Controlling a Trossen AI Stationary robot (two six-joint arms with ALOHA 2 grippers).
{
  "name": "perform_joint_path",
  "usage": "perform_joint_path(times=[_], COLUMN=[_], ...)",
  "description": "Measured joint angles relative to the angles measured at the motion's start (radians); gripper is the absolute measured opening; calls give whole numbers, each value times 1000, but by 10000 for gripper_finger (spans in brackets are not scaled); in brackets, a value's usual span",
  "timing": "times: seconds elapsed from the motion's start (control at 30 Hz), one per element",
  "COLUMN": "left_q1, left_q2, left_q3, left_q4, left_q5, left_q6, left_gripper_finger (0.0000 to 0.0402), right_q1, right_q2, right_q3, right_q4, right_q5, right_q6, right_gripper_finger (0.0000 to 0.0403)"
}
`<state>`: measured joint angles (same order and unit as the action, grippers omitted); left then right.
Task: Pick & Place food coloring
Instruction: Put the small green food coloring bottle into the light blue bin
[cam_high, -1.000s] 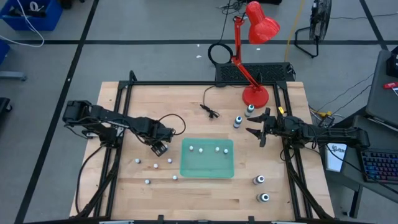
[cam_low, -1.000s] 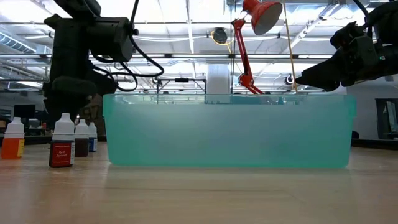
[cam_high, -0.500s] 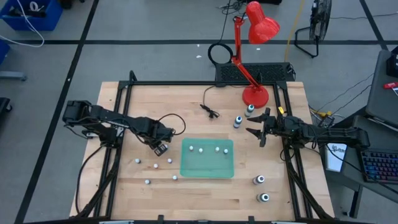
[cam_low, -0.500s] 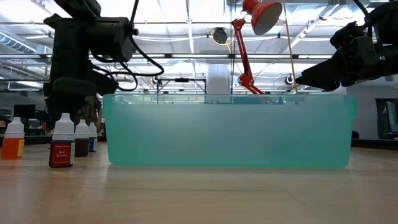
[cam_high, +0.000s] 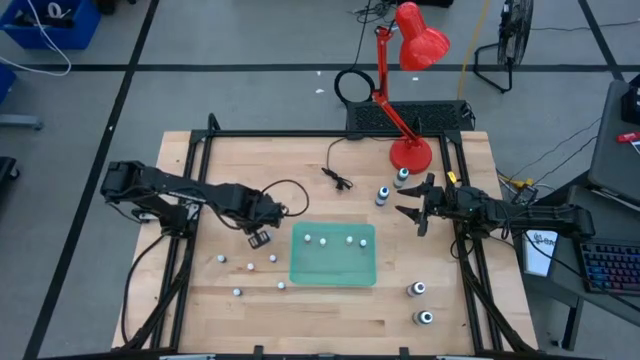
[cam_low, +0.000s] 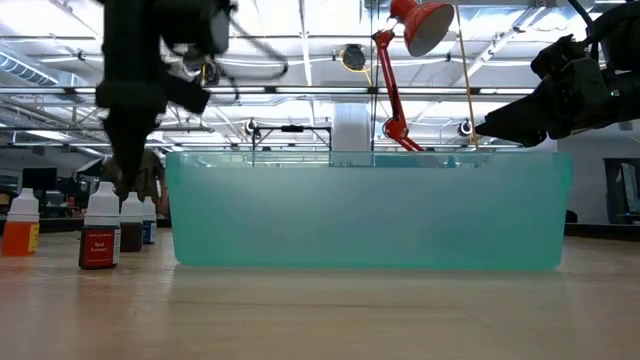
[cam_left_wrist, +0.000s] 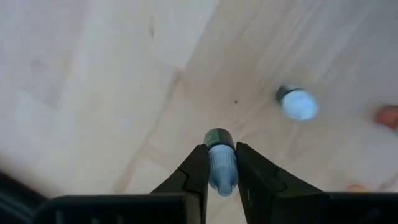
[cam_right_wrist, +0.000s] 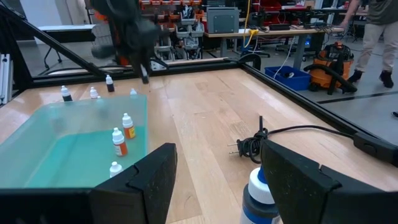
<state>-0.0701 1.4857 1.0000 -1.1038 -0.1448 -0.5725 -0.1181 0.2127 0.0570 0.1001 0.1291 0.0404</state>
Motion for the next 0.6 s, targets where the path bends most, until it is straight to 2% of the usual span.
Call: perform_joint_path(times=[0.17,0.3,0.6], left_q1=[-26,-33,-29], left_q2=[0,48,376], left_q3=[192,328,629], left_q4=[-2,73,81], left_q5=[-76,-71,62], left_q6=[125,275,646], left_gripper_finger=[61,61,61], right_q1=[0,0,0], right_q2=[0,0,0], right_q3=[0,0,0], right_q4=[0,0,0], right_q5=[0,0,0], right_q6=[0,0,0], right_gripper_finger=[222,222,222])
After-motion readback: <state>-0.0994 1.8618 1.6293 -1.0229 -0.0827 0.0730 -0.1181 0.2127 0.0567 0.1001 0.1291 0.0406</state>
